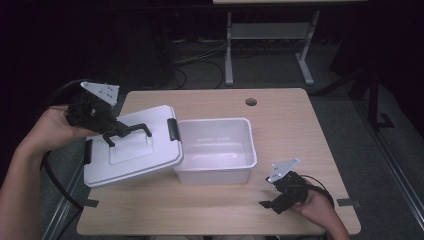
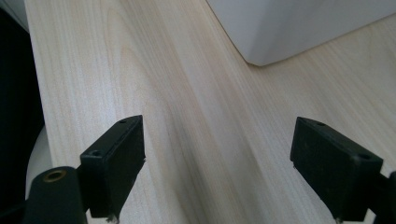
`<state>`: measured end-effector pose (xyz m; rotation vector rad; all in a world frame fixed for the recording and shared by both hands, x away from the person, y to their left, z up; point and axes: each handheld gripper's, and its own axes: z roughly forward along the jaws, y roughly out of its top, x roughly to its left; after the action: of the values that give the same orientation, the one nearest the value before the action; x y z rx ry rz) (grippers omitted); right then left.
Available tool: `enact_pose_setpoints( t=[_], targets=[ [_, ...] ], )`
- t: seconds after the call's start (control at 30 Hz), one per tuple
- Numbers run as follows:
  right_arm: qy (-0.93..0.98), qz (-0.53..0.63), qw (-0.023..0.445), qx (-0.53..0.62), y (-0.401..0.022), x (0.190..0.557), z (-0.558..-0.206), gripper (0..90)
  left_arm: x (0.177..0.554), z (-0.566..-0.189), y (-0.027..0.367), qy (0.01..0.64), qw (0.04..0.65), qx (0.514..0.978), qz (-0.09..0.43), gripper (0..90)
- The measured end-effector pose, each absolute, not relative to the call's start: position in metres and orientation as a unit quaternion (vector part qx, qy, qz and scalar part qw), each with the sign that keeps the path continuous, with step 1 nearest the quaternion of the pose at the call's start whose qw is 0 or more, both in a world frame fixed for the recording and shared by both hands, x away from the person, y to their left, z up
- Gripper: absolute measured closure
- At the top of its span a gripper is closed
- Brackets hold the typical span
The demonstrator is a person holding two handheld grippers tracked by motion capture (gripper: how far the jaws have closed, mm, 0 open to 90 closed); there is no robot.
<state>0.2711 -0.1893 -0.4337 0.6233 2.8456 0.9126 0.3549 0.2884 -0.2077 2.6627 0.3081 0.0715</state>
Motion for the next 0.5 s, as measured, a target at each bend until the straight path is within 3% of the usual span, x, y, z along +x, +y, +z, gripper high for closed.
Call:
enact_pose_setpoints(
  t=[0.5],
  targets=[
    [0.933, 0.297, 0.048, 0.196, -0.189, 0.27, -0.434, 17.3, 0.372, -0.212, 0.252, 0.086, 0.226, 0.97, 0.01, 84.4]
  ],
)
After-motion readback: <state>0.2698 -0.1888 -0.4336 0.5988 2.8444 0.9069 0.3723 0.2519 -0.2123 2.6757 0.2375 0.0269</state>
